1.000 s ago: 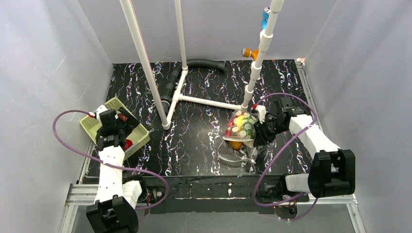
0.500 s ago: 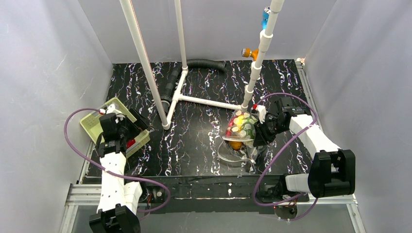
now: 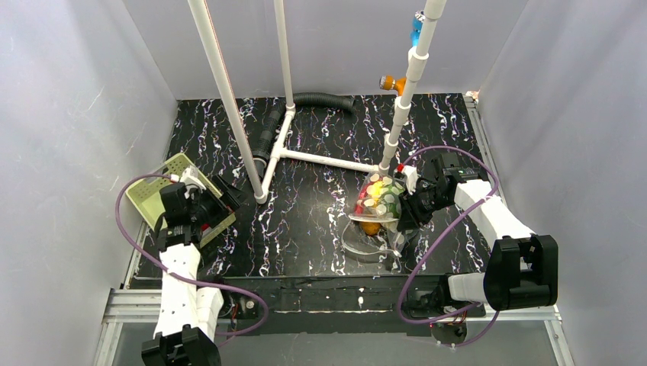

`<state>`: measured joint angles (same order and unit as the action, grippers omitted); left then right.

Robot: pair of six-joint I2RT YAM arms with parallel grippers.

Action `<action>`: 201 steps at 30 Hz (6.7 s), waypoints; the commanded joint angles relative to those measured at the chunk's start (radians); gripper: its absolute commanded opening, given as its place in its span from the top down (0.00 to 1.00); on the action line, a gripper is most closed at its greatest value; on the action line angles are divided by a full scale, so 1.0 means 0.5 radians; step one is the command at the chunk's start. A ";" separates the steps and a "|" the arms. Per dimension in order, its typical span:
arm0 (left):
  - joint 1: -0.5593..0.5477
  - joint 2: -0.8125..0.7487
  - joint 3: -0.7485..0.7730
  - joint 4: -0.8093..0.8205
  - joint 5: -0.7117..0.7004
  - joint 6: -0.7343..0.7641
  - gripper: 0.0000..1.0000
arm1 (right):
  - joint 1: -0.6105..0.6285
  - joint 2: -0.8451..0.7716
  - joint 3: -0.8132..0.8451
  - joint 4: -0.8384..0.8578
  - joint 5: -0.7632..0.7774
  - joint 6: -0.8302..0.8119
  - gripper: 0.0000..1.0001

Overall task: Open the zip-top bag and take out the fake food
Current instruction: Place the fake fruit in the bin, then pick up the fake fruit from the zipper food storage bag.

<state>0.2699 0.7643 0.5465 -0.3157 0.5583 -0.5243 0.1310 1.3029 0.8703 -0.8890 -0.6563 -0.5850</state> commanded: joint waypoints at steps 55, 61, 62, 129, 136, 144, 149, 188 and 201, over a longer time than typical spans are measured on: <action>-1.808 -0.256 -0.219 0.193 -0.442 -0.686 0.01 | -0.008 -0.022 0.091 -0.057 -0.089 -0.071 0.64; -1.934 -0.215 -0.224 0.287 -0.473 -0.696 0.01 | -0.008 -0.028 0.090 -0.062 -0.097 -0.075 0.64; -1.953 -0.208 -0.225 0.303 -0.479 -0.700 0.01 | -0.007 -0.028 0.091 -0.063 -0.100 -0.076 0.64; -2.715 0.447 -0.185 1.149 -1.001 -0.658 0.00 | -0.008 -0.076 0.088 -0.087 -0.164 -0.117 0.64; -2.732 0.458 -0.201 1.183 -1.023 -0.624 0.01 | -0.009 -0.075 0.089 -0.088 -0.164 -0.120 0.64; -2.765 0.526 -0.178 1.275 -1.068 -0.519 0.01 | -0.008 -0.077 0.090 -0.088 -0.171 -0.122 0.64; -2.796 0.611 -0.136 1.318 -1.087 -0.382 0.00 | -0.007 -0.081 0.090 -0.084 -0.171 -0.122 0.64; -3.006 1.078 0.031 1.627 -1.570 0.510 0.01 | -0.007 -0.074 0.091 -0.080 -0.168 -0.125 0.64; -3.006 1.125 0.027 1.710 -1.599 0.614 0.00 | -0.007 -0.068 0.090 -0.079 -0.169 -0.125 0.64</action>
<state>-1.2278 1.3212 0.5308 0.5014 -0.2043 -0.2481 0.1310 1.2835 0.8761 -0.9176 -0.7143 -0.6327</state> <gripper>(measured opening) 0.995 0.359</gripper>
